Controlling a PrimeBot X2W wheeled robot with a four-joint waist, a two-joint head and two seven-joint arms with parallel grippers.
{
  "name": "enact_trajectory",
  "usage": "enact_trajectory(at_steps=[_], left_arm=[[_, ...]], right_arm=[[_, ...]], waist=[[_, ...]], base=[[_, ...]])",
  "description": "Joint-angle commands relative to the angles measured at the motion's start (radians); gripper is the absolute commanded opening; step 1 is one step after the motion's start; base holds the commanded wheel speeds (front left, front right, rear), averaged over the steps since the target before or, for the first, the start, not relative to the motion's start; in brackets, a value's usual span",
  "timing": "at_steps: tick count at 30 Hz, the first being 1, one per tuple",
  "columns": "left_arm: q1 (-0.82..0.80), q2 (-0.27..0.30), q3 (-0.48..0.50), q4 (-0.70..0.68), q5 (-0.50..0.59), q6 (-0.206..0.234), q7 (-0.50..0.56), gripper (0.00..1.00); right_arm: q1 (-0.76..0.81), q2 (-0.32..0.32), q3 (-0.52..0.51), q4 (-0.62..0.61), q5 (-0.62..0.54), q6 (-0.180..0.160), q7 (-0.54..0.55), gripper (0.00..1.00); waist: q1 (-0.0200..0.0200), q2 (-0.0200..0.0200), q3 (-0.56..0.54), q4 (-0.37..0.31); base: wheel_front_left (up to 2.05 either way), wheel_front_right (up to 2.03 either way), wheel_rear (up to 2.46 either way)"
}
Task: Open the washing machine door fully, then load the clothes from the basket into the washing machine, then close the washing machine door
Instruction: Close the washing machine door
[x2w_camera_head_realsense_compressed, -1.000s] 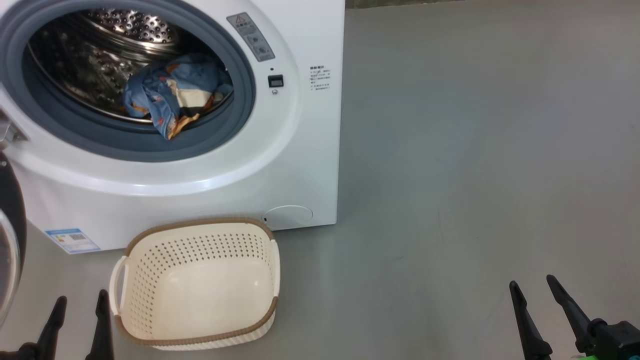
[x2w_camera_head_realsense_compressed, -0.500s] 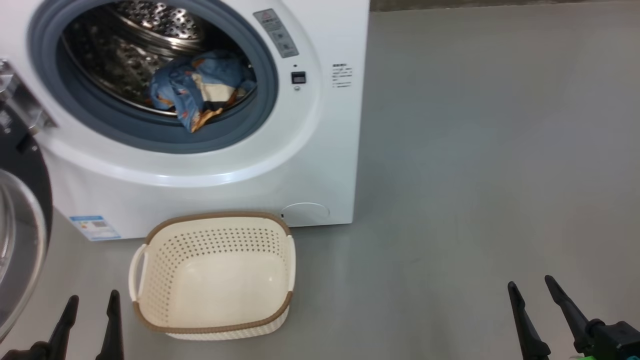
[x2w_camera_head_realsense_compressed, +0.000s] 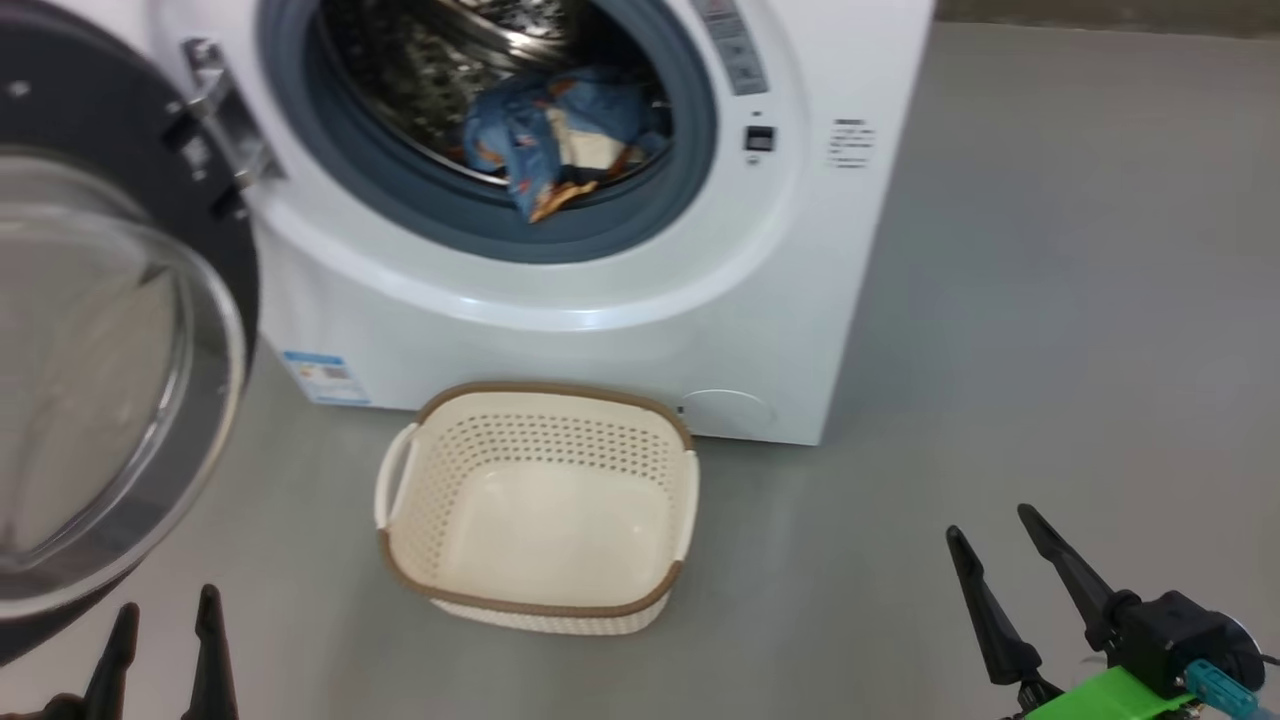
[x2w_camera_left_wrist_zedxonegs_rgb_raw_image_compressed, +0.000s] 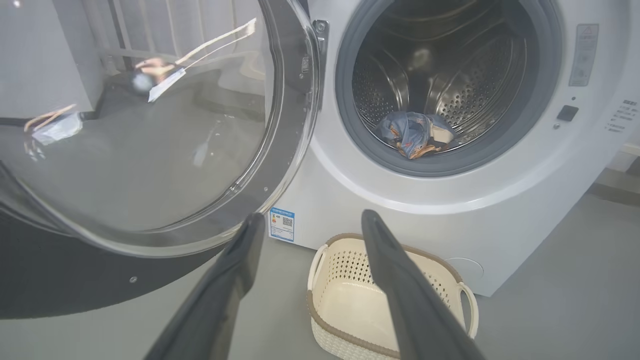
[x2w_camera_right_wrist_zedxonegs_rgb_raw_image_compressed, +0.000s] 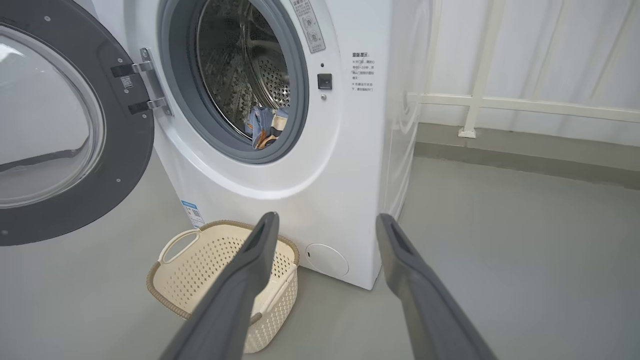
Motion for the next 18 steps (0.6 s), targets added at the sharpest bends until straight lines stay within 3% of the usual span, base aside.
enact_trajectory(at_steps=[1, 10, 18], left_arm=[[-0.029, 0.009, 0.044, -0.014, 0.004, -0.002, -0.006, 1.00], [-0.026, -0.032, 0.067, -0.011, 0.004, -0.002, -0.006, 1.00], [-0.013, -0.056, 0.092, -0.003, 0.017, -0.002, -0.006, 1.00]], right_arm=[[-0.039, -0.022, 0.033, -0.016, 0.002, 0.002, -0.005, 1.00], [-0.084, -0.043, 0.081, 0.005, 0.011, 0.002, -0.005, 1.00], [-0.099, -0.046, 0.110, 0.015, 0.017, 0.002, -0.005, 1.00]], waist=[[0.0000, 0.0000, 0.011, 0.093], [0.0000, 0.0000, 0.018, 0.248], [0.0000, 0.0000, 0.005, 0.333]], base=[[0.00, 0.00, 0.00], [0.00, 0.00, 0.00], [0.00, 0.00, 0.00]])
